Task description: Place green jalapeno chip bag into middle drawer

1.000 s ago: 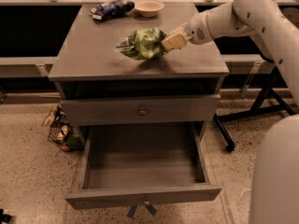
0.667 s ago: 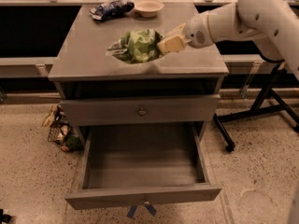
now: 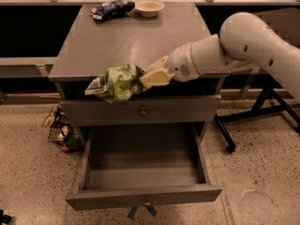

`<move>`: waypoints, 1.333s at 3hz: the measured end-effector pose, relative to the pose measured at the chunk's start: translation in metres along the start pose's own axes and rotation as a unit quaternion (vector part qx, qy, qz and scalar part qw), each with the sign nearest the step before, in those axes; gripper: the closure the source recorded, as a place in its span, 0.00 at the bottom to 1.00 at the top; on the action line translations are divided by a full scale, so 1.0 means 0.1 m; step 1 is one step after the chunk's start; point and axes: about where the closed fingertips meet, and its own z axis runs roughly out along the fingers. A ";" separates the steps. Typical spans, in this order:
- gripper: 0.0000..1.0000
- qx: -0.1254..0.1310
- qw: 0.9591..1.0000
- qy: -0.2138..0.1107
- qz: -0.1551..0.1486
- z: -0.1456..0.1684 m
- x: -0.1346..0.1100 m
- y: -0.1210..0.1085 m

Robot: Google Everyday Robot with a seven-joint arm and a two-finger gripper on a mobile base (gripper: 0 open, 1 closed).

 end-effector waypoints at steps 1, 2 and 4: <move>1.00 -0.027 0.999 0.028 0.030 0.23 0.47 0.42; 1.00 -0.041 0.998 0.041 0.039 0.33 0.63 0.54; 1.00 0.000 0.992 0.125 0.033 0.41 1.16 0.45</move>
Offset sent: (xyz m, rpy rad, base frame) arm -0.0375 0.0095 -0.0413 -0.0238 0.0780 0.0179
